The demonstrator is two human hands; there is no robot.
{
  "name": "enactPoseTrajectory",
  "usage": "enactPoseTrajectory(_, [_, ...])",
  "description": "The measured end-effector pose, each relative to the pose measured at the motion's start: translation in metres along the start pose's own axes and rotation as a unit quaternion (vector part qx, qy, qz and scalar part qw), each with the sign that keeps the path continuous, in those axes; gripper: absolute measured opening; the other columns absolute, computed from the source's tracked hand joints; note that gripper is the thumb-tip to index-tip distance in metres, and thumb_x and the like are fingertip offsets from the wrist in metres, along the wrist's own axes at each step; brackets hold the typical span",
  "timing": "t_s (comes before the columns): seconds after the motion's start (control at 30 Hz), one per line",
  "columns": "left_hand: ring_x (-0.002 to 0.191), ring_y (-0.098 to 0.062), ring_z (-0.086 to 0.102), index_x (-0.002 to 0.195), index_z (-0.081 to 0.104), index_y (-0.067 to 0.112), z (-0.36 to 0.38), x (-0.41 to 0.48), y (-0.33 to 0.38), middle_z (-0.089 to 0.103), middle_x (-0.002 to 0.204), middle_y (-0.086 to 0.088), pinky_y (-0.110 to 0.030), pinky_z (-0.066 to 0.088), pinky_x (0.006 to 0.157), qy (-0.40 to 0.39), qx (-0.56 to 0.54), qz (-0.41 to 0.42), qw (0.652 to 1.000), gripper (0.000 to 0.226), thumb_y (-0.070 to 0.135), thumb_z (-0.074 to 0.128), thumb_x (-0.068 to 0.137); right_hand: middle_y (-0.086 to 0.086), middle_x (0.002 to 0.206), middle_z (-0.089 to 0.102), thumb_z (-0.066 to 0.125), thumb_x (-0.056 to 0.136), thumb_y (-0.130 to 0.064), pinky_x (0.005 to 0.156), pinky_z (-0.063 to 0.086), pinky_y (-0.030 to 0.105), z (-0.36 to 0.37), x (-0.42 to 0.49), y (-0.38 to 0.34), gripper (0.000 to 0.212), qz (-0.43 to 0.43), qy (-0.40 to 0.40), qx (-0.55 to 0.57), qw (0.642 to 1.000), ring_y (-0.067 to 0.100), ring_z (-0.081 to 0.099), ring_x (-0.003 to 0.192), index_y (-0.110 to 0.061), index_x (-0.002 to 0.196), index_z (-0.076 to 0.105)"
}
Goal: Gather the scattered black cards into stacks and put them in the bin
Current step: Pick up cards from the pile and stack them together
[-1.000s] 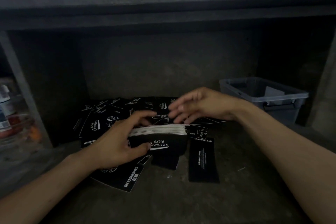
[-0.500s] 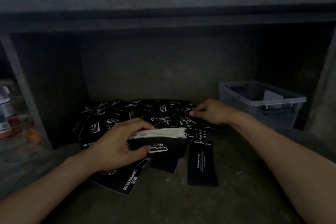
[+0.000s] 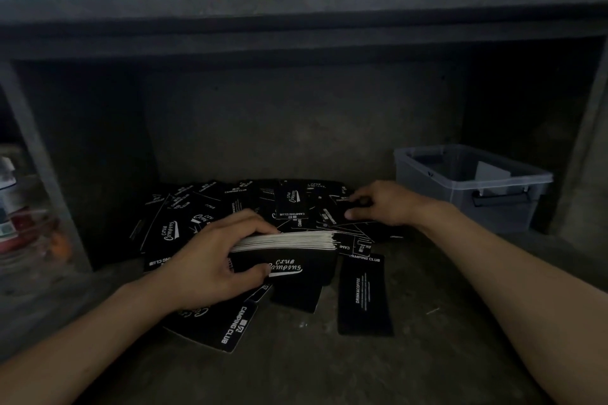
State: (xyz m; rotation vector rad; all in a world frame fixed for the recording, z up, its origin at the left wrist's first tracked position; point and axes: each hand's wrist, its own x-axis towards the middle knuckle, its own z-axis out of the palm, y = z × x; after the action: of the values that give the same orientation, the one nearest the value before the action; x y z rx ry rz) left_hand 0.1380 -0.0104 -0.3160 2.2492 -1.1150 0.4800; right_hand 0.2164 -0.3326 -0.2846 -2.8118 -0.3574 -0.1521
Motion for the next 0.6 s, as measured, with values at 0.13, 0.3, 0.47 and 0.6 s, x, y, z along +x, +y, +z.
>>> enactPoseTrajectory(0.13, [0.115,-0.012,0.061,0.118,0.065,0.032,-0.002,-0.001,-0.001,0.050,0.130,0.016,-0.023,0.051,0.091,0.001,0.004,0.002,1.000,0.038,0.036,0.074,0.081,-0.002,0.109,0.064,0.055,0.073,-0.079,0.088,0.045,0.032,0.006,0.000,0.000,0.064,0.051,0.014,-0.054,0.997,0.020,0.054,0.109,-0.025,0.104,0.066])
enactPoseTrajectory(0.3, [0.137,-0.011,0.046,0.120,0.064,0.028,-0.001,-0.001,-0.001,0.041,0.144,0.012,-0.030,0.048,0.104,0.004,0.008,0.014,1.000,0.041,0.037,0.073,0.082,-0.012,0.082,0.067,0.074,0.080,-0.046,0.063,0.042,0.014,-0.007,-0.006,-0.005,0.019,0.027,0.071,0.065,0.995,0.006,0.062,0.085,-0.027,0.082,0.072])
enactPoseTrajectory(0.47, [0.146,-0.005,0.032,0.129,0.055,0.032,-0.002,0.000,-0.001,0.026,0.158,0.013,-0.021,0.037,0.113,0.006,0.012,0.009,1.000,0.053,0.039,0.073,0.080,-0.009,0.093,0.074,0.074,0.084,-0.017,0.082,0.049,0.013,-0.013,-0.025,-0.047,0.019,-0.111,0.040,0.295,0.948,0.003,0.066,0.088,-0.017,0.103,0.076])
enactPoseTrajectory(0.6, [0.122,-0.004,0.058,0.139,0.039,0.037,-0.002,-0.001,0.001,0.053,0.135,0.020,-0.020,0.049,0.098,-0.001,-0.027,-0.017,1.000,0.069,0.034,0.076,0.081,0.005,0.103,0.075,0.057,0.097,-0.020,0.080,0.056,0.023,-0.005,-0.032,-0.078,0.020,-0.135,-0.126,0.383,0.905,0.015,0.071,0.093,-0.015,0.112,0.069])
